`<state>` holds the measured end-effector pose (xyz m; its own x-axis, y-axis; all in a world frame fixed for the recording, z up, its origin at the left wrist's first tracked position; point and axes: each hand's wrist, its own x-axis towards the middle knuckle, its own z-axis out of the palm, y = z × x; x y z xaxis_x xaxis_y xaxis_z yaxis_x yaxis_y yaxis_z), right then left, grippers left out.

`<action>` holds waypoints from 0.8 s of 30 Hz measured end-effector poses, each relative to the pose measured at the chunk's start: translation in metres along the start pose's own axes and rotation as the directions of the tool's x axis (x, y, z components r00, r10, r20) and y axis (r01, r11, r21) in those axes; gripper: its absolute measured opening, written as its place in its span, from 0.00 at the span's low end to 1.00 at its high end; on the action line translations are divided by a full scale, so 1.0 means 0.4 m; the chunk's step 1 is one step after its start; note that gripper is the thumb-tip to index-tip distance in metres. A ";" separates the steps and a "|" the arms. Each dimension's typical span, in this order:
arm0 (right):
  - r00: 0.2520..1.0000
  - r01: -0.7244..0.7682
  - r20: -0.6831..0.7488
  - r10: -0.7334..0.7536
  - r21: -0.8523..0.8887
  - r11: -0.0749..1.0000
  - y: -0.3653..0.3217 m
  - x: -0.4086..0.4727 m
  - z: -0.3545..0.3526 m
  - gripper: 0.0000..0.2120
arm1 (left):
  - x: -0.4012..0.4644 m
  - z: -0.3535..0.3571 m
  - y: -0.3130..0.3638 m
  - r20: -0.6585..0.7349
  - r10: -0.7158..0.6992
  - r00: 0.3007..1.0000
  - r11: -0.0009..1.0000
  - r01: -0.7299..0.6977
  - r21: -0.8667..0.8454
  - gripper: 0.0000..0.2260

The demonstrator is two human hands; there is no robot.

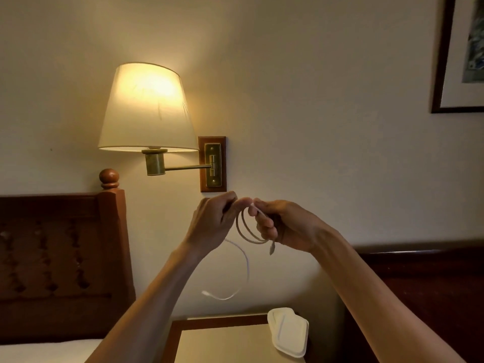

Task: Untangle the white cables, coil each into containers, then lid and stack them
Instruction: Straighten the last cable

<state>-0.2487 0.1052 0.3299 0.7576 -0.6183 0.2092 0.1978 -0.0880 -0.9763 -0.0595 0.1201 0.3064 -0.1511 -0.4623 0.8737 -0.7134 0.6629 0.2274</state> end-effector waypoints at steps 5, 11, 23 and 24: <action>0.985 -0.106 0.169 0.041 0.391 0.914 0.018 0.018 -0.021 0.17 | -0.036 0.022 -0.012 0.062 -0.097 0.993 0.969 0.109 -0.221 0.16; 0.995 0.042 0.060 -0.085 0.517 0.855 -0.014 0.016 -0.054 0.12 | -0.114 0.020 -0.113 0.100 -0.249 0.963 0.919 0.267 -0.289 0.17; 0.901 0.203 -0.332 -0.279 -0.245 0.948 0.034 0.054 -0.011 0.13 | -0.099 0.010 0.080 0.709 -0.079 0.701 0.995 0.097 0.015 0.19; 0.898 0.203 -0.324 -0.298 -0.296 0.933 0.041 0.052 -0.008 0.13 | -0.082 -0.004 0.096 0.660 -0.027 0.751 0.999 0.036 0.001 0.18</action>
<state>-0.2317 0.0883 0.3181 0.4194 -0.7822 0.4607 0.1539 -0.4388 -0.8853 -0.0808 0.1616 0.2869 -0.5455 -0.7539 0.3661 -0.7188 0.6455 0.2582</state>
